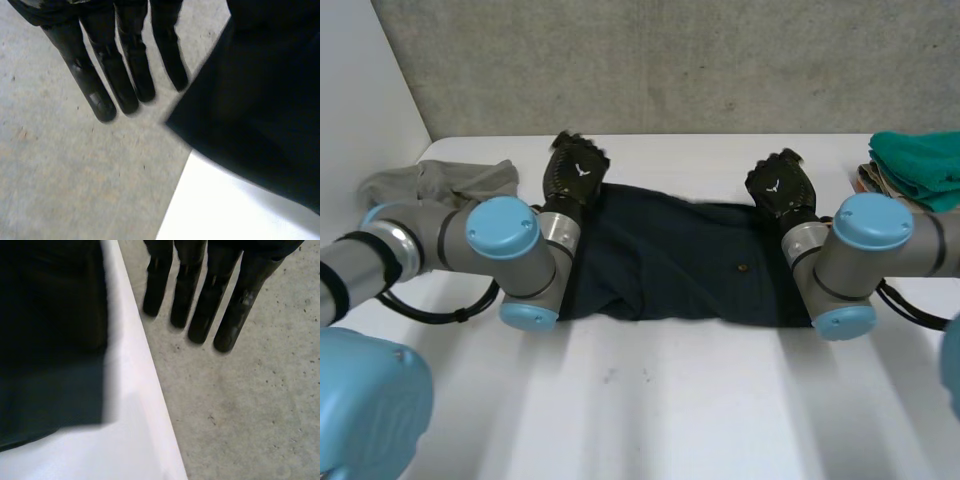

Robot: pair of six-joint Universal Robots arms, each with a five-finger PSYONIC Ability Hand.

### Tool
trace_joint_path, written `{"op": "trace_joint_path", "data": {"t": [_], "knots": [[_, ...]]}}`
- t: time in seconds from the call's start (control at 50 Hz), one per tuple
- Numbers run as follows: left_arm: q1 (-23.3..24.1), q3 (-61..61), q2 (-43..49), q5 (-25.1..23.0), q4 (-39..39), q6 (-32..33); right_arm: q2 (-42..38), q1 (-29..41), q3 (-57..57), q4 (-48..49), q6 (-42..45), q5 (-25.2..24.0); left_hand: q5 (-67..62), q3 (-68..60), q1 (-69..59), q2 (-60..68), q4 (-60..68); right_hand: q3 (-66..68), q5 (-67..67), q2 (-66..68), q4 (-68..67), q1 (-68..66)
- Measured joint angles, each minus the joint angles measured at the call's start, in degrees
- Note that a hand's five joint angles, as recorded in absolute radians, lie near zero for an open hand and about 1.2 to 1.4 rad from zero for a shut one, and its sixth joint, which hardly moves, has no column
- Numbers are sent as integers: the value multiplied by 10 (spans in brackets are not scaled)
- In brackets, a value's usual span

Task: Fold the laundry.

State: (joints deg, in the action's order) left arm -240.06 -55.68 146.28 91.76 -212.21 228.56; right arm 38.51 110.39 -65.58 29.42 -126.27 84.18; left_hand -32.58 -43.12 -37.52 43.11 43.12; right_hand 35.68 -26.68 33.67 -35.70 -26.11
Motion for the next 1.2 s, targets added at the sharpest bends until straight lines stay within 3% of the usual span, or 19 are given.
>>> {"op": "trace_joint_path", "data": {"t": [0.04,0.06,0.08,0.1,0.12,0.22,0.24,0.3,0.36,0.44,0.58,0.68,0.82,0.86,0.88,0.9,0.92,1.12,1.2], "knots": [[0,19,18,-14,-8,-3,-26,0,25,10,3,7,146,143,161,-145,-146,-164,157,-152,157,114],[0,19,18,-14,-8,-3,-26,0,25,10,3,7,146,143,161,-145,-146,-164,157,-152,157,114],[0,26,25,-22,-12,-7,-33,0,33,13,4,11,266,268,256,-272,-274,-164,157,-152,157,114],[0,26,25,-22,-12,-7,-33,0,33,13,4,11,266,268,256,-272,-274,-164,157,-152,157,114],[3,22,24,-29,-15,-17,-43,0,45,17,0,26,299,310,265,-312,-314,-233,224,-209,221,145],[7,-6,1,-32,-16,-35,-23,-1,32,15,-15,37,299,311,265,-314,-315,-233,224,-209,221,145],[8,-65,-53,-30,-14,-61,48,-4,-15,-2,-60,42,299,311,265,-314,-315,-233,228,-209,221,145],[8,-117,-98,-29,-10,-83,97,-6,-45,-26,-92,42,299,311,265,-314,-315,-233,229,-209,221,145],[8,-201,-171,-29,5,-124,179,-11,-95,-118,-157,41,299,311,265,-314,-315,-233,229,-209,221,145],[8,-282,-241,-30,31,-179,226,-22,-131,-229,-214,37,299,311,265,-314,-315,-233,229,-209,221,145],[10,-381,-307,-30,81,-288,248,-54,-197,-337,-299,0,249,258,196,-256,-256,-208,210,-190,214,139],[8,-402,-303,-28,95,-327,243,-71,-241,-305,-320,-41,229,239,182,-237,-235,-179,188,-164,180,113],[4,-398,-279,-27,94,-329,210,-73,-249,-248,-318,-50,229,239,182,-237,-235,-168,178,-155,170,102],[3,-396,-274,-27,93,-328,197,-73,-244,-239,-314,-49,229,239,182,-237,-235,-145,164,-133,155,82],[3,-395,-272,-26,93,-327,190,-73,-240,-234,-312,-47,229,239,182,-237,-235,77,-52,106,-72,-114],[2,-394,-271,-26,93,-327,180,-74,-233,-227,-309,-44,229,239,182,-237,-235,230,-192,260,-228,-189],[2,-394,-271,-26,93,-326,178,-75,-231,-225,-308,-43,229,239,182,-237,-235,279,-244,310,-284,-207],[7,-403,-289,-27,96,-325,235,-129,-259,-196,-264,-26,230,239,183,-238,-236,311,-275,333,-324,-260],[8,-415,-309,-28,97,-325,277,-167,-275,-194,-166,-23,230,239,183,-238,-236,311,-275,333,-324,-273]]}}
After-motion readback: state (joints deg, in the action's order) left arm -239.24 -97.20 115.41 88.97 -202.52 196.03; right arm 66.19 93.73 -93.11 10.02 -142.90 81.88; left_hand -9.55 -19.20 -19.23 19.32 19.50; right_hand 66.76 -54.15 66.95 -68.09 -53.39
